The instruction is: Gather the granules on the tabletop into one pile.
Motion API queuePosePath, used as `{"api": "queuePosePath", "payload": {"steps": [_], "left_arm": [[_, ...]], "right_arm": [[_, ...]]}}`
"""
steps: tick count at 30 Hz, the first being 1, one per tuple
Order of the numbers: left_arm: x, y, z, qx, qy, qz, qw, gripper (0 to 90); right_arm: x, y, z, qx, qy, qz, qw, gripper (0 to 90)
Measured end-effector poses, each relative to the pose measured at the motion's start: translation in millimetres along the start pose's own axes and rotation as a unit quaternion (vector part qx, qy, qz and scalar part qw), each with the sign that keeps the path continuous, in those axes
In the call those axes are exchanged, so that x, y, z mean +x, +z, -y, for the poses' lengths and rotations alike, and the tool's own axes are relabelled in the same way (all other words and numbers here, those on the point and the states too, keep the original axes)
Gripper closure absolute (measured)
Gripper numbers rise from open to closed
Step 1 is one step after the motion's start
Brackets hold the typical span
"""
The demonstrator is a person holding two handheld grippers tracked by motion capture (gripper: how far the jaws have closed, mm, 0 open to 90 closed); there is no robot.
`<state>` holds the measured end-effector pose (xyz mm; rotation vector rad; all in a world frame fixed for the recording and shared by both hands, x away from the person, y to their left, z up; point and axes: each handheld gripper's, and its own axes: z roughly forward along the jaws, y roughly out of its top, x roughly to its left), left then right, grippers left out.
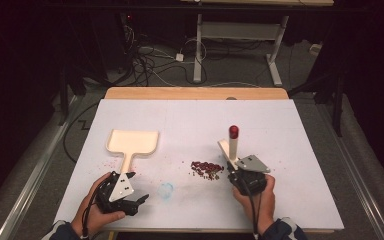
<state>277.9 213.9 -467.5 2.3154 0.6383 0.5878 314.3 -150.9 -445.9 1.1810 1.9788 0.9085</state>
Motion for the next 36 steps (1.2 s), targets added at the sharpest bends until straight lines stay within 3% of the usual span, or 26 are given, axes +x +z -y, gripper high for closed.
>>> {"api": "queuePosePath", "payload": {"steps": [4, 10, 12, 24, 29, 31, 34, 36], "left_arm": [[-0.5, -0.3, 0.4, 0.001, -0.005, 0.003, 1.0000, 18.5], [-0.1, -1.1, 1.2, -0.001, -0.004, -0.001, 1.0000, 18.5], [0.2, -1.6, 1.5, -0.001, -0.004, -0.001, 1.0000, 18.5], [0.6, -2.4, 1.6, -0.001, -0.003, -0.002, 1.0000, 18.5], [1.0, -2.1, 1.9, -0.001, -0.004, -0.002, 1.0000, 18.5], [1.3, -2.0, 2.0, -0.001, -0.004, -0.003, 1.0000, 18.5], [2.4, -2.4, 2.4, -0.001, -0.008, -0.005, 1.0000, 18.5], [2.7, -2.7, 2.2, -0.002, -0.009, -0.006, 0.9999, 18.5]], "right_arm": [[15.0, 6.5, -3.6, -0.001, 0.000, 0.007, 1.0000, 67.0], [31.3, 13.7, -10.8, -0.028, 0.028, 0.007, 0.9992, 67.3], [39.5, 16.6, -11.4, -0.030, 0.018, 0.010, 0.9993, 67.1], [33.0, 14.6, -15.2, -0.040, 0.021, -0.002, 0.9990, 67.4], [24.3, 6.9, -22.3, -0.059, 0.029, -0.003, 0.9978, 67.4], [23.9, 4.4, -24.3, -0.065, 0.033, -0.011, 0.9973, 67.3], [32.4, -4.9, -31.1, -0.090, 0.052, -0.080, 0.9914, 67.3], [40.8, -4.9, -33.6, -0.087, 0.059, -0.119, 0.9874, 67.3]]}}
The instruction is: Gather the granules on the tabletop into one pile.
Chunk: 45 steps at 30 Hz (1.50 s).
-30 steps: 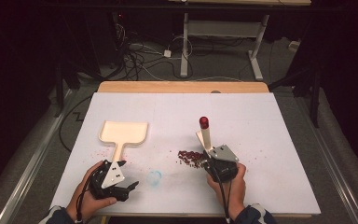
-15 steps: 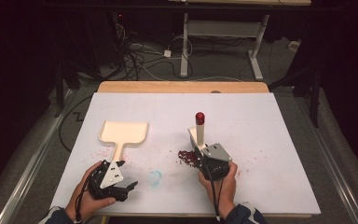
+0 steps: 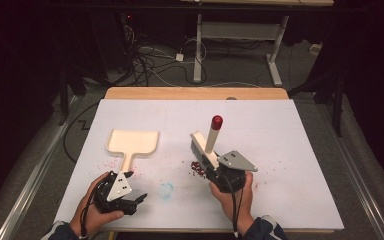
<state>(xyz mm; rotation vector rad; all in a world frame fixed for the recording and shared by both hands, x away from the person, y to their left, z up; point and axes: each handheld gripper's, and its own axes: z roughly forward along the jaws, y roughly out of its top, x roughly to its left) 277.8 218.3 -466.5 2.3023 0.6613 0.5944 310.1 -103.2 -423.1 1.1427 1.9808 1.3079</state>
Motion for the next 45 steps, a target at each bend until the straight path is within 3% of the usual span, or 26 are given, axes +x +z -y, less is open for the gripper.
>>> {"api": "queuePosePath", "payload": {"steps": [2, 7, 8, 11, 13, 15, 16, 19, 22, 23, 27, 29, 32, 33, 36, 38, 39, 40, 41, 42, 43, 45], "left_arm": [[-0.1, 0.0, 0.0, 0.000, 0.000, 0.000, 1.0000, 18.5], [0.8, 0.7, 0.9, 0.002, -0.004, 0.001, 1.0000, 18.5], [0.9, 0.8, 0.9, 0.002, -0.004, 0.001, 1.0000, 18.5], [0.7, 0.7, 1.1, 0.002, -0.003, 0.003, 1.0000, 18.5], [0.3, 1.0, 1.9, 0.004, -0.006, 0.007, 0.9999, 18.6], [0.6, 0.9, 3.0, 0.004, -0.007, 0.008, 0.9999, 18.6], [0.6, 0.9, 3.0, 0.004, -0.007, 0.008, 0.9999, 18.5], [0.1, 0.7, 3.2, 0.005, -0.007, 0.009, 0.9999, 18.6], [-0.7, 0.7, 2.0, 0.002, -0.001, 0.005, 1.0000, 18.5], [-1.4, 1.2, 1.9, 0.005, -0.005, 0.009, 0.9999, 18.5], [-2.3, 3.7, 0.6, 0.010, -0.004, 0.010, 0.9999, 18.6], [-3.1, 4.8, -0.4, 0.012, -0.002, 0.011, 0.9999, 18.6], [-3.6, 6.1, -1.3, 0.014, 0.000, 0.013, 0.9998, 18.6], [-3.5, 6.5, -1.3, 0.015, 0.001, 0.013, 0.9998, 18.5], [-2.7, 6.2, -0.8, 0.016, 0.000, 0.013, 0.9998, 18.6], [-2.6, 6.1, -0.6, 0.015, 0.000, 0.012, 0.9998, 18.6], [-2.5, 5.9, -0.4, 0.015, 0.000, 0.012, 0.9998, 18.6], [-2.4, 5.8, -0.4, 0.015, 0.000, 0.013, 0.9998, 18.6], [-2.6, 5.8, -0.3, 0.015, -0.001, 0.013, 0.9998, 18.6], [-2.5, 5.7, -0.3, 0.015, 0.001, 0.012, 0.9998, 18.6], [-2.7, 5.7, -0.2, 0.015, 0.000, 0.012, 0.9998, 18.6], [-2.5, 5.9, -0.2, 0.015, 0.002, 0.012, 0.9998, 18.5]], "right_arm": [[8.5, 5.4, 1.6, 0.007, 0.021, -0.041, 0.9989, 67.4], [26.9, 23.5, 8.1, 0.025, 0.047, -0.070, 0.9961, 67.4], [35.8, 33.5, 9.2, 0.028, 0.063, -0.077, 0.9946, 67.4], [43.1, 42.6, 10.3, 0.026, 0.067, -0.072, 0.9949, 67.4], [47.1, 54.5, 13.9, 0.033, 0.068, -0.045, 0.9961, 67.4], [43.6, 57.0, 15.9, 0.034, 0.073, -0.022, 0.9965, 67.4], [43.6, 57.0, 15.9, 0.034, 0.073, -0.022, 0.9965, 67.4], [25.8, 53.4, 18.2, 0.045, 0.105, -0.001, 0.9934, 67.4], [15.3, 48.5, 20.1, 0.051, 0.120, 0.005, 0.9914, 67.4], [4.6, 42.1, 21.6, 0.054, 0.135, 0.010, 0.9894, 67.3], [-6.7, 32.6, 24.0, 0.055, 0.143, 0.016, 0.9881, 67.3], [-11.4, 27.7, 25.0, 0.055, 0.144, 0.007, 0.9880, 67.3], [-13.6, 19.8, 23.0, 0.047, 0.132, -0.007, 0.9901, 67.4], [-15.4, 12.8, 19.2, 0.040, 0.109, -0.022, 0.9930, 67.4], [-19.1, -0.6, 10.8, 0.022, 0.053, -0.067, 0.9961, 67.3], [-21.7, -10.8, 3.6, 0.013, 0.015, -0.105, 0.9943, 67.3], [-21.7, -10.8, 3.6, 0.013, 0.015, -0.105, 0.9943, 67.3], [-24.9, -19.0, -2.6, 0.010, -0.023, -0.153, 0.9879, 67.3], [-26.5, -22.5, -3.9, 0.010, -0.049, -0.178, 0.9828, 67.2], [-26.5, -22.5, -3.9, 0.010, -0.049, -0.178, 0.9828, 67.2], [-27.8, -25.6, -3.9, 0.014, -0.079, -0.192, 0.9781, 67.3], [-31.5, -29.5, 0.0, 0.028, -0.118, -0.232, 0.9652, 67.2]]}}
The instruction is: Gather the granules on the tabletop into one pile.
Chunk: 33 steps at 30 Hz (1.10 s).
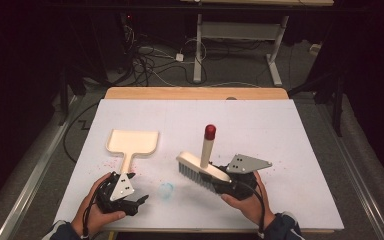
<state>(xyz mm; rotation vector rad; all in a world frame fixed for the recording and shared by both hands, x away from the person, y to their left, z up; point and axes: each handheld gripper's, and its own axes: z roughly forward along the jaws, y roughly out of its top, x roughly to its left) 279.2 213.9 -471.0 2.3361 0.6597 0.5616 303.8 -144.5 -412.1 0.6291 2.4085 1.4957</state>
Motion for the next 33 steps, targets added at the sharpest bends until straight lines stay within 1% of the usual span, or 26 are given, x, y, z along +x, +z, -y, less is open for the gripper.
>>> {"api": "queuePosePath", "payload": {"steps": [1, 2, 3, 4, 6, 7, 8, 9, 10, 11, 14, 15, 16, 17, 18, 21, 22, 24, 27, 28, 29, 31, 33], "left_arm": [[0.0, 0.0, 0.0, 0.000, 0.000, 0.000, 1.0000, 18.6], [0.0, 0.1, -0.1, 0.000, 0.000, 0.000, 1.0000, 18.6], [0.0, 0.3, -0.1, 0.000, 0.000, 0.000, 1.0000, 18.5], [0.0, 0.7, -0.2, 0.001, 0.000, 0.000, 1.0000, 18.5], [-0.3, 1.6, -0.5, 0.002, 0.001, 0.001, 1.0000, 18.6], [-0.6, 2.0, -0.6, 0.004, 0.002, 0.001, 1.0000, 18.6], [-0.9, 2.4, -0.8, 0.005, 0.001, 0.001, 1.0000, 18.5], [-1.1, 2.8, -1.1, 0.005, 0.001, 0.002, 1.0000, 18.6], [-1.1, 3.0, -1.4, 0.005, 0.003, 0.001, 1.0000, 18.6], [-1.2, 3.2, -1.5, 0.005, 0.003, 0.001, 1.0000, 18.6], [-1.5, 4.0, -1.2, 0.007, 0.003, 0.002, 1.0000, 18.6], [-1.5, 4.3, -1.1, 0.008, 0.004, 0.003, 1.0000, 18.6], [-1.4, 4.5, -1.0, 0.008, 0.003, 0.003, 1.0000, 18.6], [-1.4, 4.7, -0.9, 0.009, 0.002, 0.003, 1.0000, 18.6], [-1.5, 4.7, -0.8, 0.009, 0.003, 0.004, 0.9999, 18.6], [-1.2, 5.0, -0.3, 0.010, 0.003, 0.004, 0.9999, 18.6], [-1.2, 5.0, -0.1, 0.010, 0.003, 0.005, 0.9999, 18.6], [-1.2, 4.7, 0.2, 0.010, 0.003, 0.004, 0.9999, 18.6], [-1.1, 3.7, 0.8, 0.008, 0.001, 0.003, 1.0000, 18.5], [-0.9, 3.4, 1.0, 0.008, 0.001, 0.002, 1.0000, 18.6], [-0.7, 3.0, 1.1, 0.008, 0.000, 0.001, 1.0000, 18.6], [-0.3, 1.5, 1.1, 0.006, 0.000, -0.002, 1.0000, 18.6], [0.1, -0.1, 1.1, 0.003, -0.002, -0.004, 1.0000, 18.6]], "right_arm": [[-1.6, -3.0, 8.5, 0.018, -0.023, -0.037, 0.9989, 67.2], [-1.6, -3.0, 8.5, 0.018, -0.023, -0.037, 0.9989, 67.2], [-4.2, -4.8, 18.3, 0.028, -0.042, -0.082, 0.9954, 67.2], [-4.2, -4.8, 18.3, 0.028, -0.042, -0.082, 0.9954, 67.2], [-6.2, -4.8, 26.3, 0.043, -0.061, -0.118, 0.9902, 67.2], [-7.1, -4.2, 30.1, 0.048, -0.067, -0.128, 0.9883, 67.1], [-9.4, -3.0, 34.0, 0.047, -0.069, -0.138, 0.9869, 67.2], [-12.6, -1.5, 37.1, 0.049, -0.068, -0.143, 0.9863, 67.2], [-21.4, 0.5, 40.1, 0.044, -0.072, -0.142, 0.9863, 67.2], [-21.4, 0.5, 40.1, 0.044, -0.072, -0.142, 0.9863, 67.2], [-37.2, 2.8, 38.6, 0.045, -0.077, -0.133, 0.9872, 67.2], [-47.1, 5.7, 37.1, 0.041, -0.077, -0.133, 0.9872, 67.2], [-47.1, 5.7, 37.1, 0.041, -0.077, -0.133, 0.9872, 67.2], [-55.5, 9.0, 34.8, 0.041, -0.077, -0.124, 0.9885, 67.2], [-55.5, 9.0, 34.8, 0.041, -0.077, -0.124, 0.9885, 67.2], [-65.7, 13.4, 30.3, 0.035, -0.080, -0.109, 0.9902, 67.3], [-68.1, 15.0, 29.0, 0.032, -0.078, -0.104, 0.9910, 67.3], [-71.5, 17.0, 26.8, 0.027, -0.073, -0.105, 0.9915, 67.3], [-70.0, 13.9, 22.4, 0.023, -0.075, -0.096, 0.9924, 67.3], [-69.8, 11.0, 20.5, 0.017, -0.075, -0.095, 0.9924, 67.3], [-69.4, 7.0, 18.3, 0.013, -0.074, -0.090, 0.9931, 67.3], [-69.2, -2.6, 13.8, 0.008, -0.070, -0.074, 0.9948, 67.3], [-69.5, -14.1, 10.0, 0.010, -0.059, -0.056, 0.9966, 67.3]]}}
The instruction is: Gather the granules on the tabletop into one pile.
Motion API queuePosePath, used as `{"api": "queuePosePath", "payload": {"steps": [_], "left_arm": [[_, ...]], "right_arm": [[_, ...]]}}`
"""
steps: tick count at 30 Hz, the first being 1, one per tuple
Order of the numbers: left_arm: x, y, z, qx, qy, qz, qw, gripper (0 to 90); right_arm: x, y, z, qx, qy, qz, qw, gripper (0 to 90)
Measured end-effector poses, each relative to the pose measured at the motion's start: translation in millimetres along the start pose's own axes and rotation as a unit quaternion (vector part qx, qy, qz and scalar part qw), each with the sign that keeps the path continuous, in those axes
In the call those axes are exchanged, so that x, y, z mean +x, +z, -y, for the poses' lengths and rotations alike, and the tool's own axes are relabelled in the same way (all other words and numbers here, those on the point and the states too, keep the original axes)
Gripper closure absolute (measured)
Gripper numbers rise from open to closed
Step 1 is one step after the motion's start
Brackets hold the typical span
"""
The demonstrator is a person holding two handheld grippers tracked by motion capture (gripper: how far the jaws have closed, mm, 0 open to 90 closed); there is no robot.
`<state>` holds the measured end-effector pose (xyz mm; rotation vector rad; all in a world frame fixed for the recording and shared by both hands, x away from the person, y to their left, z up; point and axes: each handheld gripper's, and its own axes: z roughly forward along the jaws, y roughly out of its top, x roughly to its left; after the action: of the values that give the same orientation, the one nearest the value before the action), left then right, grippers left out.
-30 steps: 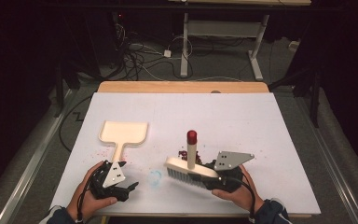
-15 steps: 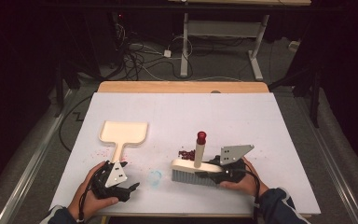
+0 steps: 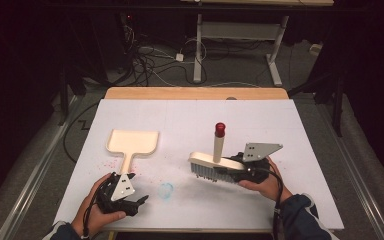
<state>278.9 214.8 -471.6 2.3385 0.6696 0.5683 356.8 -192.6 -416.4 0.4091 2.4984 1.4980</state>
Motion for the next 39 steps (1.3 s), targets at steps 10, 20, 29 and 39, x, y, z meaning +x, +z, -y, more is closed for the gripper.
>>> {"api": "queuePosePath", "payload": {"steps": [10, 20, 29, 39], "left_arm": [[2.8, -4.0, -0.1, -0.007, 0.001, -0.012, 0.9999, 18.6], [3.6, -3.1, -1.7, -0.007, 0.002, -0.014, 0.9999, 18.6], [3.3, -1.4, -1.9, -0.005, 0.002, -0.011, 0.9999, 18.6], [1.9, 1.0, -1.4, 0.003, 0.001, -0.005, 1.0000, 18.5]], "right_arm": [[18.1, -66.2, 1.7, 0.018, 0.036, 0.039, 0.9984, 67.2], [29.1, -102.9, 25.4, 0.074, 0.088, 0.077, 0.9903, 67.3], [10.3, -104.1, 37.6, 0.122, 0.131, 0.086, 0.9800, 67.2], [-27.7, -95.4, 45.7, 0.130, 0.119, 0.071, 0.9817, 66.6]]}}
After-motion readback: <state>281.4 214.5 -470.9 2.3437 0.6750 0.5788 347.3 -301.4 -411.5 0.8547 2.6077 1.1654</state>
